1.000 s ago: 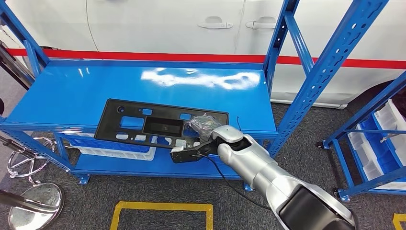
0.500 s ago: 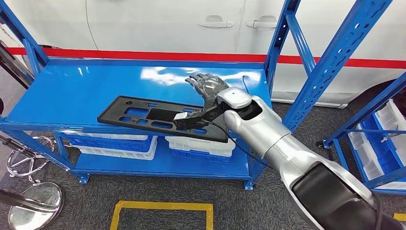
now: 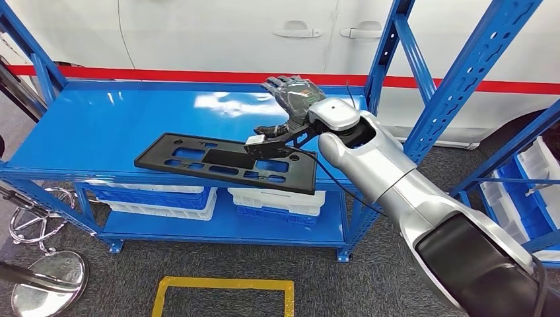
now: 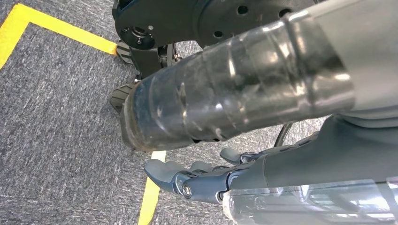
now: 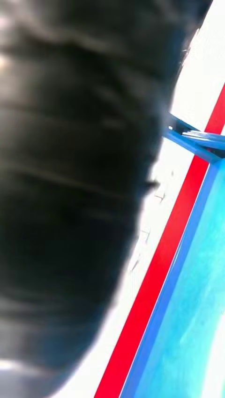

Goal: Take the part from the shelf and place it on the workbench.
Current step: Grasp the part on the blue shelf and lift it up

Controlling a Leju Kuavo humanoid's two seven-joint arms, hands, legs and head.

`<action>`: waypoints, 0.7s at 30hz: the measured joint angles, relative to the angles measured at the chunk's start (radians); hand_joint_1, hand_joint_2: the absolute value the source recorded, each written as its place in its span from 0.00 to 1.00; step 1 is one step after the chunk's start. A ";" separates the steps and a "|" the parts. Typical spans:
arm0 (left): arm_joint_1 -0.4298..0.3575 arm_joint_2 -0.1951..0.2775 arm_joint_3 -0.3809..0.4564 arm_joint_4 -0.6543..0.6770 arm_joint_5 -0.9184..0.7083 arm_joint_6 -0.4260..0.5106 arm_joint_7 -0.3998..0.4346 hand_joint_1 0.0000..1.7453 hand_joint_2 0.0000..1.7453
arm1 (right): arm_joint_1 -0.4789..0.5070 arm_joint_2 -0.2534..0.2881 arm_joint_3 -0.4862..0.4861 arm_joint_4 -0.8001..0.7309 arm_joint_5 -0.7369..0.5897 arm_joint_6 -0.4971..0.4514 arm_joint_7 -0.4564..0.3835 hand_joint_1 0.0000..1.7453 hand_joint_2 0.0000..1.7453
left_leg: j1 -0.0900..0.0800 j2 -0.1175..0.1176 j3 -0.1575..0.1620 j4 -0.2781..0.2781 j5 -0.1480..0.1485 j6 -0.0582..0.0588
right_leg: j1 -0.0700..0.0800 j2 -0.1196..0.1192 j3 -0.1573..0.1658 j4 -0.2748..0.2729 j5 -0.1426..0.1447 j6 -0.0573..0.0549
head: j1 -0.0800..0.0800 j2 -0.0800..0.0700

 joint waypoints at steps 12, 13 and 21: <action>0.000 0.000 0.006 0.000 0.002 0.005 -0.004 0.00 0.00 | 0.000 -0.004 0.000 0.000 -0.014 0.008 -0.001 0.00 0.00 | 0.000 0.000 0.000 0.000 0.000 0.000 | 0.000 0.000 0.000 0.000 0.000 0.000 | 0.000 0.000; 0.000 0.000 0.007 0.000 0.002 0.006 -0.005 0.00 0.00 | 0.000 -0.005 0.000 0.000 -0.014 0.008 -0.001 0.00 0.00 | 0.000 0.000 -0.001 0.000 0.000 0.000 | 0.000 0.000 0.000 0.000 0.000 0.000 | 0.000 0.000; -0.001 0.000 0.010 0.000 -0.003 0.012 -0.009 0.00 0.00 | 0.000 -0.010 0.000 0.000 -0.022 0.005 -0.001 0.00 0.00 | -0.001 0.000 -0.001 0.002 0.000 0.001 | -0.001 0.000 -0.001 -0.001 0.001 0.001 | 0.000 0.000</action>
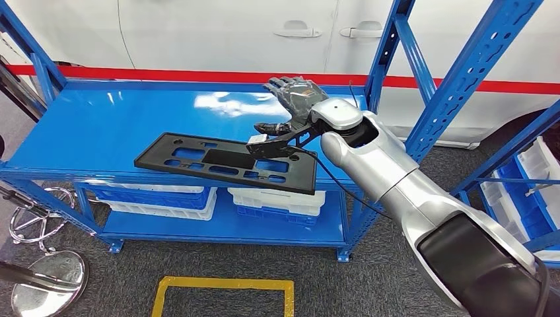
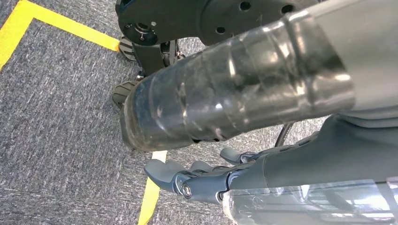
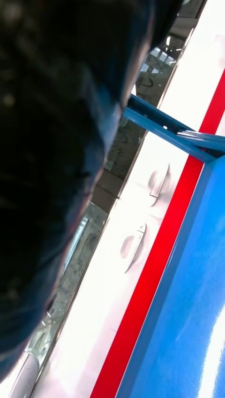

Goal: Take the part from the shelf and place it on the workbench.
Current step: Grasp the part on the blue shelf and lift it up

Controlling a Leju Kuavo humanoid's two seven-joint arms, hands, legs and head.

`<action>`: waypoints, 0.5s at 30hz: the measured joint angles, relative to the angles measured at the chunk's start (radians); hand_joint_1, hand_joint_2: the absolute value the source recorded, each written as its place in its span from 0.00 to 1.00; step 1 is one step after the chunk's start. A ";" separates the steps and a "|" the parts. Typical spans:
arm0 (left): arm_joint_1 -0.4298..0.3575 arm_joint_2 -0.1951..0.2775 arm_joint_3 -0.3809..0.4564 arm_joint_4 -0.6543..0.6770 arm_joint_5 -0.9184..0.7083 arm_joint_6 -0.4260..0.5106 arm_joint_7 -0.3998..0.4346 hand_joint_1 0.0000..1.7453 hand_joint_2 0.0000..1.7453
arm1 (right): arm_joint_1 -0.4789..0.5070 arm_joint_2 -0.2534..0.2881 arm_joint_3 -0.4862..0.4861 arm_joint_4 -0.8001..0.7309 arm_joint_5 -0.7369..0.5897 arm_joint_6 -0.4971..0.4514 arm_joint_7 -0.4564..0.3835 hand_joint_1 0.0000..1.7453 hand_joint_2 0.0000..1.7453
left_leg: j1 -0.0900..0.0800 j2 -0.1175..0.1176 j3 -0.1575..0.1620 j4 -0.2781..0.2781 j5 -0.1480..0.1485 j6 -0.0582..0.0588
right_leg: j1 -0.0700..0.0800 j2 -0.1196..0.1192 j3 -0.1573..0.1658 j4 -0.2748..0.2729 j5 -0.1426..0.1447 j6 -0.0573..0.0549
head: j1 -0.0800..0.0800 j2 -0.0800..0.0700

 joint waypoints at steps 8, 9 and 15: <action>-0.001 -0.001 0.006 0.000 -0.001 0.001 -0.005 0.00 0.00 | 0.001 -0.001 0.000 0.004 -0.002 -0.003 0.001 0.00 0.00 | 0.001 0.001 -0.003 -0.009 0.017 0.021 | -0.005 0.000 -0.003 0.000 0.000 0.019 | 0.000 0.000; -0.002 -0.002 0.008 0.000 -0.001 0.001 -0.005 0.00 0.00 | 0.001 -0.002 0.000 0.004 -0.003 -0.004 0.000 0.00 0.00 | 0.003 0.002 -0.002 -0.017 0.025 0.026 | -0.005 0.001 -0.007 0.012 -0.015 0.022 | 0.000 0.000; -0.003 -0.003 0.018 0.000 -0.001 0.001 0.002 0.00 0.00 | 0.020 -0.004 0.001 0.020 -0.006 -0.006 -0.002 0.00 0.00 | 0.006 0.004 -0.026 -0.014 0.041 0.033 | -0.015 0.000 -0.072 0.249 -0.140 0.038 | 0.000 0.000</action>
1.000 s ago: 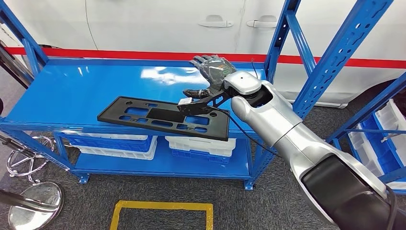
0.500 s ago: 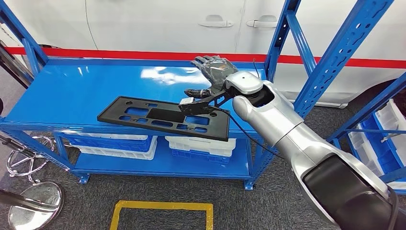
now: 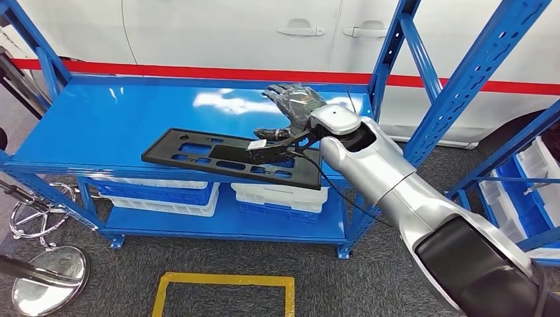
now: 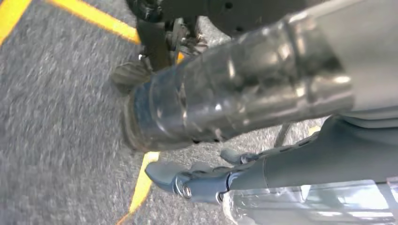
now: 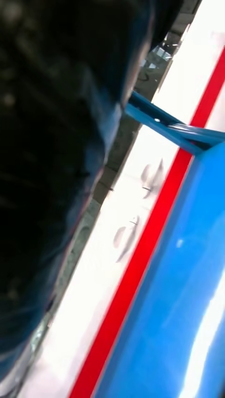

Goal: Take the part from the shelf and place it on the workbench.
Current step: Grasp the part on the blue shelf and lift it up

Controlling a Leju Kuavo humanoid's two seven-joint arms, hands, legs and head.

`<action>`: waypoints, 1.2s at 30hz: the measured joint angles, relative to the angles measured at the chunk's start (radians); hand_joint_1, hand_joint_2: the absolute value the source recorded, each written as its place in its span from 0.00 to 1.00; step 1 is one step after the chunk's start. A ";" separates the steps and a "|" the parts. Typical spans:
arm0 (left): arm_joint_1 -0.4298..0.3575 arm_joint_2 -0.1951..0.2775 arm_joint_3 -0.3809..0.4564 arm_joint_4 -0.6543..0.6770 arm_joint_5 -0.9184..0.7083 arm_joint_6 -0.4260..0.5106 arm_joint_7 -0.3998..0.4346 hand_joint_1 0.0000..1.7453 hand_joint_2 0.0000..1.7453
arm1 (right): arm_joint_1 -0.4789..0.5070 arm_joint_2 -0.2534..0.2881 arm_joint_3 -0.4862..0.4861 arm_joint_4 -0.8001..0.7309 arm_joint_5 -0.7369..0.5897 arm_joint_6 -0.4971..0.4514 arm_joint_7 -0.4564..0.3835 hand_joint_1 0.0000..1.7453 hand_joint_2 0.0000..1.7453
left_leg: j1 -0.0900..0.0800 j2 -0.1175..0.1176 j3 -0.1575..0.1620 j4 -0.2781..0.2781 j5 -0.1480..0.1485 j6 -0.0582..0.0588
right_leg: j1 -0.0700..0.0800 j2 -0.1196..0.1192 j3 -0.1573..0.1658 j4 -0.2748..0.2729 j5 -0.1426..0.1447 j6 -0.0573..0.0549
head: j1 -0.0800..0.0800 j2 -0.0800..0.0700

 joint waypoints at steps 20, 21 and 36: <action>-0.002 -0.002 0.019 0.000 0.001 -0.001 0.001 0.00 0.00 | 0.002 0.028 0.001 0.030 -0.007 -0.005 -0.012 0.00 0.00 | 0.001 -0.011 0.049 0.092 -0.118 -0.054 | 0.008 -0.003 0.014 -0.237 0.185 -0.042 | -0.001 0.000; -0.003 -0.002 0.021 0.000 0.001 -0.001 -0.001 0.00 0.00 | 0.001 0.029 0.001 0.031 -0.007 -0.005 -0.012 0.00 0.00 | -0.002 -0.012 0.091 0.023 -0.107 -0.047 | 0.008 -0.003 0.006 -0.237 0.197 -0.032 | -0.001 0.000; -0.003 -0.013 0.024 0.000 0.001 0.000 -0.010 0.00 0.00 | -0.005 0.030 0.002 0.038 -0.015 -0.001 -0.009 0.00 0.00 | -0.014 -0.005 0.002 0.014 -0.014 -0.006 | 0.036 -0.004 0.136 -0.257 0.092 -0.059 | -0.002 0.000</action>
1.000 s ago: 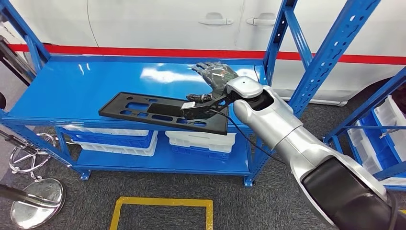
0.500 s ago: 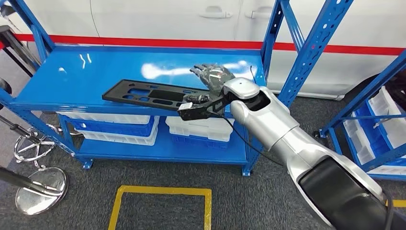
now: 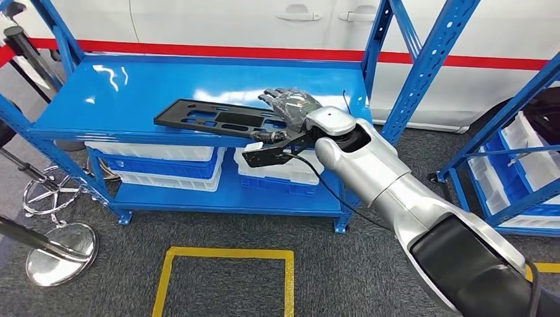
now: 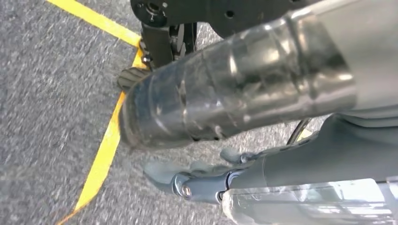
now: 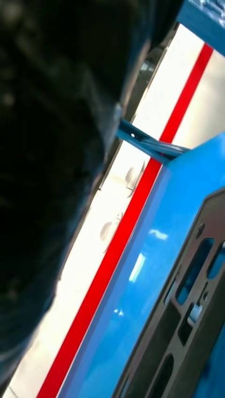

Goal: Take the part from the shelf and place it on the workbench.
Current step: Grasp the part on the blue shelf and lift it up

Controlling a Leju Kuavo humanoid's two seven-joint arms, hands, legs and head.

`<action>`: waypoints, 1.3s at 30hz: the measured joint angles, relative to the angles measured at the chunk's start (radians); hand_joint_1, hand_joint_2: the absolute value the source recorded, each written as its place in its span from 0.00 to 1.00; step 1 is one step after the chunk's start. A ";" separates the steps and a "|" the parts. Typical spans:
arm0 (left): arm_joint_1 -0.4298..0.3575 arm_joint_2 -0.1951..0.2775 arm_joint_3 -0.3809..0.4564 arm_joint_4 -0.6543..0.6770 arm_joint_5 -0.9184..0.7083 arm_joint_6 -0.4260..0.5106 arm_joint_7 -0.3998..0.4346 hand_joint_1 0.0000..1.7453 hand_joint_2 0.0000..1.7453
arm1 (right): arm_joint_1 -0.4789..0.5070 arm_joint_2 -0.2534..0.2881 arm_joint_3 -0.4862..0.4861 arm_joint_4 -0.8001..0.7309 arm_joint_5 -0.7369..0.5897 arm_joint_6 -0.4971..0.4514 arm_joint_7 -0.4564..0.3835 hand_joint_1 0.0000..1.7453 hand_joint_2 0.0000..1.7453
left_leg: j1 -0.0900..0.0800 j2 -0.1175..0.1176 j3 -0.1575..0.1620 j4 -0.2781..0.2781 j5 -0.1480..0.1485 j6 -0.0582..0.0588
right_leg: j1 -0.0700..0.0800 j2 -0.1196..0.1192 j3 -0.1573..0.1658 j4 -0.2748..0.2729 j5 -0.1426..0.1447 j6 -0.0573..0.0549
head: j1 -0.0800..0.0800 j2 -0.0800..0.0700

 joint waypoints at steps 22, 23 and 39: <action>-0.003 0.003 0.024 0.000 -0.012 0.003 0.017 0.00 0.00 | 0.045 0.006 0.003 0.041 -0.023 -0.020 -0.018 0.00 0.00 | 0.000 0.000 -0.011 -0.007 0.019 -0.014 | -0.001 -0.001 -0.013 -0.010 0.017 0.007 | 0.000 0.000; -0.003 0.003 0.025 0.000 -0.012 0.004 0.019 0.00 0.00 | 0.047 0.009 0.003 0.045 -0.023 -0.023 -0.018 0.00 0.00 | 0.000 0.000 -0.011 -0.007 0.019 -0.014 | -0.001 -0.001 -0.013 -0.010 0.017 0.007 | 0.000 0.000; -0.003 0.004 0.033 0.000 -0.015 0.007 0.027 0.00 0.00 | 0.064 0.034 0.003 0.102 -0.019 -0.045 -0.024 0.00 0.00 | -0.001 0.000 -0.012 -0.006 0.019 -0.013 | -0.005 -0.001 -0.013 -0.010 0.018 0.009 | 0.000 0.000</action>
